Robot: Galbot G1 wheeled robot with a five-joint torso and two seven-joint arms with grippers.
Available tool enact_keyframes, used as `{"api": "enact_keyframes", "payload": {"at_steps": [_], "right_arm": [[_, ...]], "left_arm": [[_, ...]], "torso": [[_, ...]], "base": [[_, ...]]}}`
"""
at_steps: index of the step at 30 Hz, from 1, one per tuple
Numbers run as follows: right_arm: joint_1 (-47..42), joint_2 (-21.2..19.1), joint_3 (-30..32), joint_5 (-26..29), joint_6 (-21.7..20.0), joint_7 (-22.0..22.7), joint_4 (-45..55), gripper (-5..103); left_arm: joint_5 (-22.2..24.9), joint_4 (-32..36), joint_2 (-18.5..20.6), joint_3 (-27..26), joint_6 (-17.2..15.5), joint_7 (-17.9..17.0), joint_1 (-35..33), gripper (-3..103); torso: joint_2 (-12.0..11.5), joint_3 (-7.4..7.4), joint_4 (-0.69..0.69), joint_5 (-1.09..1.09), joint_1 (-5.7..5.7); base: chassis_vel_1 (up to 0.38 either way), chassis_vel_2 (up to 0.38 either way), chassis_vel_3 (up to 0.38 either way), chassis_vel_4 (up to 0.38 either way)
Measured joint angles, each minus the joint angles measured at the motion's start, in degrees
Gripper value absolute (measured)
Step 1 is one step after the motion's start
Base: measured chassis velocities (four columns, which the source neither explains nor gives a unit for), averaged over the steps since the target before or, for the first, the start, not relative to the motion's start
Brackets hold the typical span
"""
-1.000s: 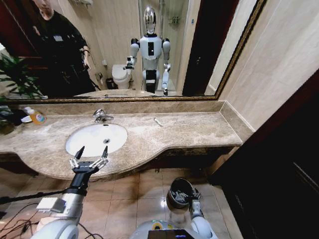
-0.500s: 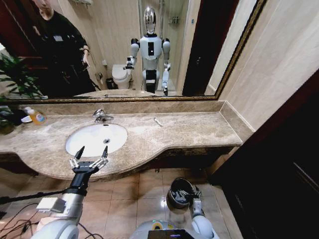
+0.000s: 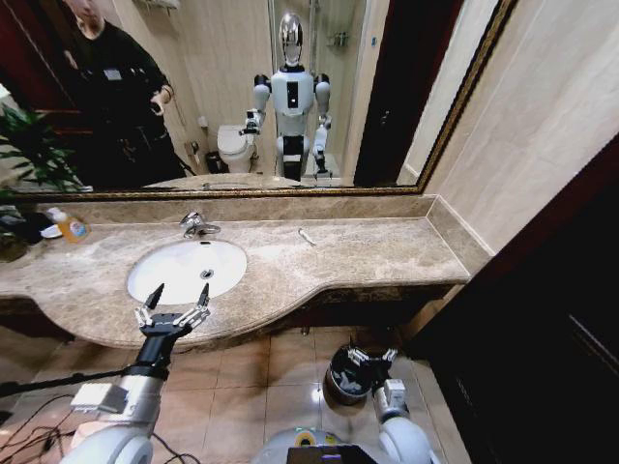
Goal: Pick up the trash from the sink and place it in the trash bin.
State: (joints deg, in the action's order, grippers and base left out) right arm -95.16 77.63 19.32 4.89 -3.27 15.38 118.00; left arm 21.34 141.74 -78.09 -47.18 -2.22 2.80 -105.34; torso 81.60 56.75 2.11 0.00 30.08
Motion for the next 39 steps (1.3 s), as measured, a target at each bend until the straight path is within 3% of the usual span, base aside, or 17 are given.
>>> {"api": "enact_keyframes", "payload": {"at_steps": [7, 16, 22, 27, 30, 33, 39], "right_arm": [[9.2, -6.4, -0.5, 7.5, -7.9, -1.2, 5.2, 100], [19.1, -14.4, -1.2, 16.9, -11.2, -6.1, 1.9, 100], [33.4, -19.6, -3.8, 25.8, -14.3, -11.7, -6.7, 100], [42.8, -20.2, -8.4, 29.1, -15.7, -14.2, -13.8, 100], [53.5, -18.7, -13.9, 31.0, -16.1, -15.3, -22.2, 100], [56.1, -18.1, -15.4, 31.0, -16.0, -16.1, -24.9, 100], [70.1, -12.1, -22.8, 30.8, -15.8, -20.5, -43.3, 100]], "left_arm": [[0.0, 0.0, 0.0, 0.0, 0.0, 0.0, 0.0, 100], [0.0, 0.0, 0.0, 0.0, 0.0, 0.0, 0.0, 100], [0.0, 0.0, 0.0, 0.0, 0.0, 0.0, 0.0, 100], [0.0, 0.0, 0.0, 0.0, 0.0, 0.0, 0.0, 100], [0.0, 0.0, 0.0, 0.0, 0.0, 0.0, 0.0, 100], [0.0, 0.0, 0.0, 0.0, 0.0, 0.0, 0.0, 100], [0.0, 0.0, 0.0, 0.0, 0.0, 0.0, 0.0, 100]], "torso": [[0.0, 0.00, 0.01, 0.01, 0.00], [0.0, 0.01, 0.00, 0.01, 0.00], [0.0, 0.01, -0.01, 0.02, 0.01], [0.0, 0.01, -0.01, 0.02, 0.01], [0.0, 0.01, 0.01, -0.01, 0.01], [0.0, 0.01, 0.01, 0.03, 0.01], [0.0, 0.01, 0.00, -0.02, 0.01]], "base": [[0.000, 0.000, 0.000, 0.000], [0.000, 0.000, 0.000, 0.000], [0.000, 0.000, 0.000, 0.000], [0.000, 0.000, 0.000, 0.000], [0.000, 0.000, 0.000, 0.000], [0.000, 0.000, 0.000, 0.000], [0.000, 0.000, 0.000, 0.000]]}}
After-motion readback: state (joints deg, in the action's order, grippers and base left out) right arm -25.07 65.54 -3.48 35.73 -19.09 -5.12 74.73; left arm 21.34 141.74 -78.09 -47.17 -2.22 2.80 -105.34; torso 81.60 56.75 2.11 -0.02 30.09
